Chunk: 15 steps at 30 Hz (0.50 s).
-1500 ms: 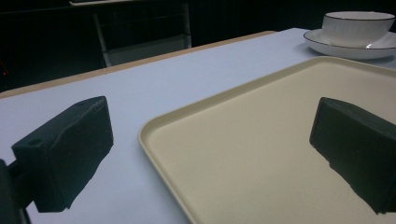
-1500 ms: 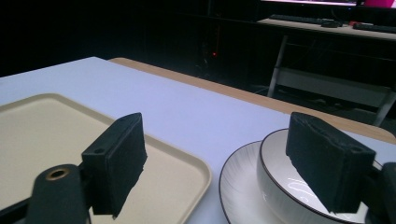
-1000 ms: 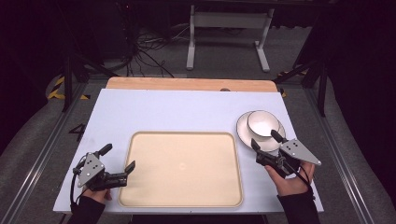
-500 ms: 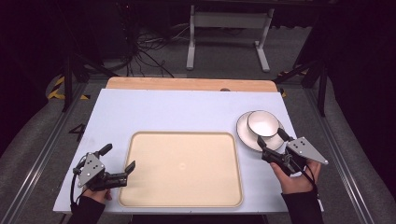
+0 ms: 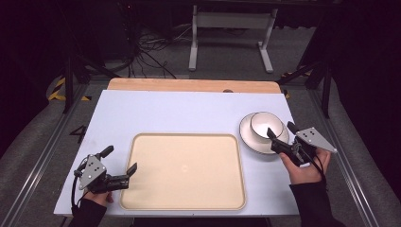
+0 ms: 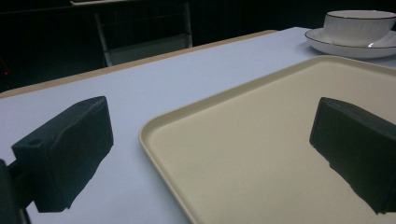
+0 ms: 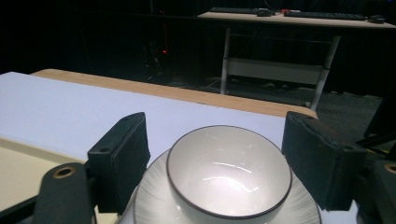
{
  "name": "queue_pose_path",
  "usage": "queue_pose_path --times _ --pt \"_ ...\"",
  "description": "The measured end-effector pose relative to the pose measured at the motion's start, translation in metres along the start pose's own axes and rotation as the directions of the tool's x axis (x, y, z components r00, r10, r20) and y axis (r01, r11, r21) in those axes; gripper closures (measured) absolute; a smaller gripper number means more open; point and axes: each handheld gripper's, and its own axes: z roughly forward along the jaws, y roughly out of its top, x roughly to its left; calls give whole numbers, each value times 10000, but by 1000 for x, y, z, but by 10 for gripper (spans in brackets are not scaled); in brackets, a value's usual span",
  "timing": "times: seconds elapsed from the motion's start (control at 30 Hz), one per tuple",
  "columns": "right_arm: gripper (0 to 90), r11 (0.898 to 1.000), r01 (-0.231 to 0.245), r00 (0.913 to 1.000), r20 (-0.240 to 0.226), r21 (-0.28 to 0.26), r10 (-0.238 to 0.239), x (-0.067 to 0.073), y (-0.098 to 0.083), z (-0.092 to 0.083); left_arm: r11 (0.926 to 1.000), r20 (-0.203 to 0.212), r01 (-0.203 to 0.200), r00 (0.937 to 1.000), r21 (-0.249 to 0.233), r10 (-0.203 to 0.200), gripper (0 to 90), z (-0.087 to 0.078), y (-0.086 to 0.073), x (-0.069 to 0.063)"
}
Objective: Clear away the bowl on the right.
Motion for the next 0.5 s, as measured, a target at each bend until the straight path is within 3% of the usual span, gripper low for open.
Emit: queue_pose_path --times 0.5 --pt "231 9997 -52 9997 234 229 47 -21 10 21 10000 -3 -7 10000 -2 7 2 0 0 0"
